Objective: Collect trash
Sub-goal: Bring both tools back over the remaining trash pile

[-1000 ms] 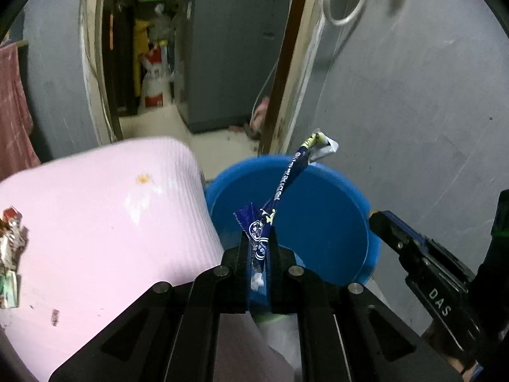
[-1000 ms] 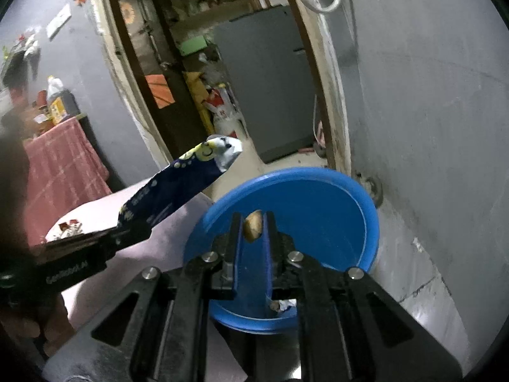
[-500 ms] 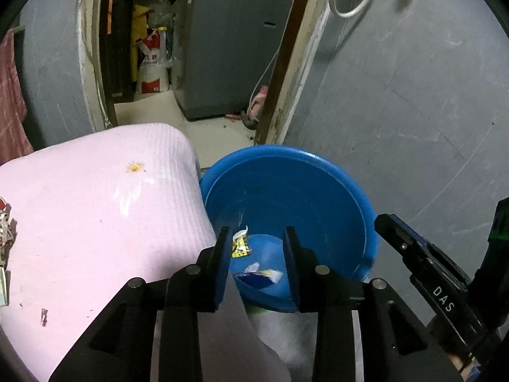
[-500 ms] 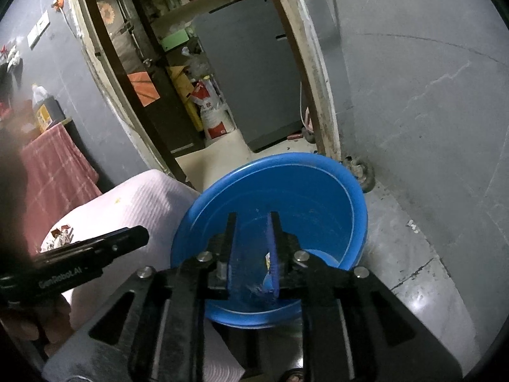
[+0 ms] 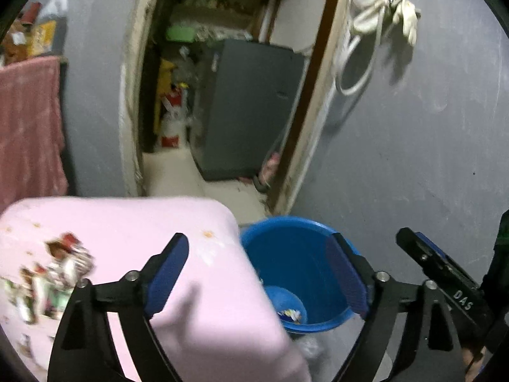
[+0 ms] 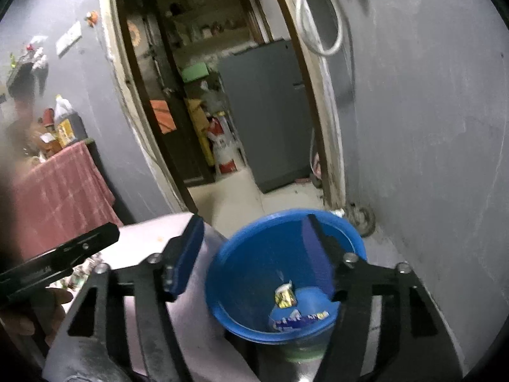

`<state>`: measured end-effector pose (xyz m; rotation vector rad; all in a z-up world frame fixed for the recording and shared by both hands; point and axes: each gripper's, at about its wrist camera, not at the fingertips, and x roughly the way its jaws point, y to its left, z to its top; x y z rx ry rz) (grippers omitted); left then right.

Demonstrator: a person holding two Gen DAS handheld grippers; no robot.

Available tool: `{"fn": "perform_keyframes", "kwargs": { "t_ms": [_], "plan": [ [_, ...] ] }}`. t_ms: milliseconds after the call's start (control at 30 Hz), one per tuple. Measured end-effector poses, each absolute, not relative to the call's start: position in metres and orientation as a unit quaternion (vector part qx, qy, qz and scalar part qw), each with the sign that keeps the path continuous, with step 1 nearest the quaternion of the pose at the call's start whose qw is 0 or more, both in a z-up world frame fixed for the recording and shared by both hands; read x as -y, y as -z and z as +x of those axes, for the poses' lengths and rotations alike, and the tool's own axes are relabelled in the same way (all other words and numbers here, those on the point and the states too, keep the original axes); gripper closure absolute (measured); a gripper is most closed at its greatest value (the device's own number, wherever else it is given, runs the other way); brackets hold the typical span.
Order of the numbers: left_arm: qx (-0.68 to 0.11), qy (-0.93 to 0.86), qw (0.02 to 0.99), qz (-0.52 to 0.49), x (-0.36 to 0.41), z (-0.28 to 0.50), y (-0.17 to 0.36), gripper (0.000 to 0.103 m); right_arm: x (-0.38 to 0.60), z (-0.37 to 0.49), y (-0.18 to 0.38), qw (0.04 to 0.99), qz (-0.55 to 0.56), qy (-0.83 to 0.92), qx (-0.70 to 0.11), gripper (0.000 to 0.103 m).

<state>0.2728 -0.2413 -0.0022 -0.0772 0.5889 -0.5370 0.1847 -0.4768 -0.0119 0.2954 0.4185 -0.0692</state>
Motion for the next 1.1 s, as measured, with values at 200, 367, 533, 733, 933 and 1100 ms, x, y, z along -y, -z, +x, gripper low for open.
{"fn": "perform_keyframes", "kwargs": {
  "t_ms": [200,367,533,733,933,1100],
  "plan": [
    [-0.234,0.238,0.941,-0.050,0.199,0.248,-0.027,0.002,0.446,0.174,-0.017,0.975,0.129,0.016,-0.181,0.012],
    [-0.209,0.221,0.950,-0.071,0.162,0.233,-0.046,0.002,0.417,0.163,-0.040,0.981,0.111,-0.006,-0.159,0.002],
    [-0.181,0.190,0.962,-0.075,0.126,0.212,-0.065,0.001,0.386,0.149,-0.059,0.987,0.088,-0.027,-0.134,0.000],
    [-0.151,0.157,0.973,-0.070,0.092,0.187,-0.079,0.001,0.349,0.134,-0.077,0.990,0.077,-0.053,-0.106,0.000],
    [-0.124,0.114,0.983,-0.067,0.055,0.164,-0.089,0.001,0.310,0.128,-0.089,0.991,0.069,-0.078,-0.080,0.000],
    [-0.114,0.083,0.987,-0.078,0.027,0.154,-0.088,0.001,0.288,0.127,-0.090,0.991,0.068,-0.094,-0.066,0.000]
  ]
}}
